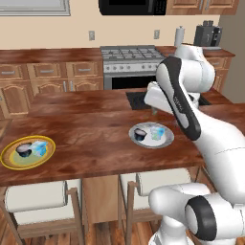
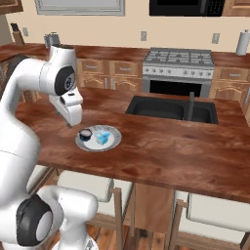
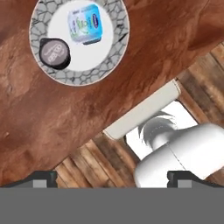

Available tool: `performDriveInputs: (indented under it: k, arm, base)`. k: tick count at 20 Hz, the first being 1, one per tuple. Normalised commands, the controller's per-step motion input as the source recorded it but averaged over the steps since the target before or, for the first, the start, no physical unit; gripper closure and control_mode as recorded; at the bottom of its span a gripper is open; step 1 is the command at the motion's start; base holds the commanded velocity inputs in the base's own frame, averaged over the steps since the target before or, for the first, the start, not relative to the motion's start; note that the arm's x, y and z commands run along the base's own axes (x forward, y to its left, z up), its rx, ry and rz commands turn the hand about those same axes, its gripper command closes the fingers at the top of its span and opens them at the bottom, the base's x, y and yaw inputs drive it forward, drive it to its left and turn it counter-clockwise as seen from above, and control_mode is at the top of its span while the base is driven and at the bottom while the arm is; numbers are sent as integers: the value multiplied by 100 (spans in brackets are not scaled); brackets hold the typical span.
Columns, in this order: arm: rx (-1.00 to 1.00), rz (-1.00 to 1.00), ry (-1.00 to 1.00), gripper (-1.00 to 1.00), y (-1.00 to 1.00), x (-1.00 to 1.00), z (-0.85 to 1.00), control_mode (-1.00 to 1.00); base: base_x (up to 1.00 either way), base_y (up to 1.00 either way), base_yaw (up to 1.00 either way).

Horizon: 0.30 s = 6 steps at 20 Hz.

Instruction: Place two yogurt containers on each plate.

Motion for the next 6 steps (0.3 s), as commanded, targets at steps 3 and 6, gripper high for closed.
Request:
performDriveInputs:
  k: [3, 6]
  arm:
    - [0, -12, 0, -100, -25, -40, 22, -100]
    - [0, -10, -3, -100, -22, -36, 13, -100]
  base:
    - [0, 0, 0]
    - [0, 0, 0]
